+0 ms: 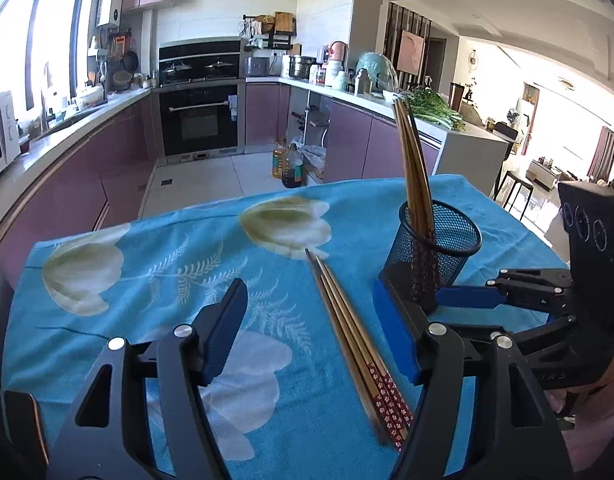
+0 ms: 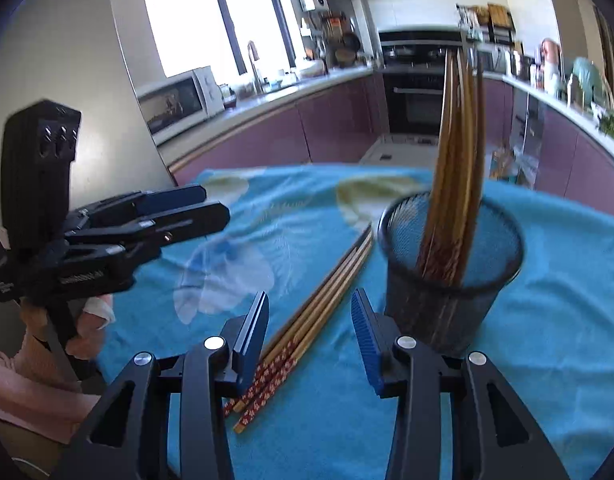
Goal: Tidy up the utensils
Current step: 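Withdraw both open tools from the cup toward the chopstick pile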
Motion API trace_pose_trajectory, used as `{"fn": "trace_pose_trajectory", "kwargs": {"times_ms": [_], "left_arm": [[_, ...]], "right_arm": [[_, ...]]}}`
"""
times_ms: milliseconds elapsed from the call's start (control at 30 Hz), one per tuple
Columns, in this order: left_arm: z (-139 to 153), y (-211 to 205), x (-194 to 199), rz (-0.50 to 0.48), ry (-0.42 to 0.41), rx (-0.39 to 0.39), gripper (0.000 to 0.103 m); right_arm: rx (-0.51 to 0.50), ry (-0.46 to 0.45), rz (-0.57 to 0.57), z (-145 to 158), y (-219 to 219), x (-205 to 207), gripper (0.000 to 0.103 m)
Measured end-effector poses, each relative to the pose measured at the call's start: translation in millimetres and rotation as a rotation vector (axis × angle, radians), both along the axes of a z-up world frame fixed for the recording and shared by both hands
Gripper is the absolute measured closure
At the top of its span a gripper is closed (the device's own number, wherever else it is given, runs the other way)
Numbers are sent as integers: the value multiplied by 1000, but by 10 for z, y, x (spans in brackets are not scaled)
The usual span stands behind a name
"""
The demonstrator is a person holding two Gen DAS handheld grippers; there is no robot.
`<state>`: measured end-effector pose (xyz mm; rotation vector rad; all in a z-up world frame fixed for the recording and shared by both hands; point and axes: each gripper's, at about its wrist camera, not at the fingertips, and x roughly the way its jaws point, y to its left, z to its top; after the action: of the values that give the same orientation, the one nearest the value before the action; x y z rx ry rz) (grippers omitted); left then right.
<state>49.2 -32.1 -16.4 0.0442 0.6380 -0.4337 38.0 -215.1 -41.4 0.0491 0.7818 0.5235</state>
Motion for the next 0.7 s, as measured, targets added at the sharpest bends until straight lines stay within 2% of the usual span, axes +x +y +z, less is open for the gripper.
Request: {"fn": "trace_pose_trajectory", "kwargs": {"times_ms": [233, 700], "left_arm": [[-303, 66, 33, 27, 84, 16, 40], [-617, -56, 76, 7, 148, 61, 42]], "right_arm": [[-32, 77, -12, -329, 141, 37, 62], [-73, 90, -41, -418, 220, 70, 62]]}}
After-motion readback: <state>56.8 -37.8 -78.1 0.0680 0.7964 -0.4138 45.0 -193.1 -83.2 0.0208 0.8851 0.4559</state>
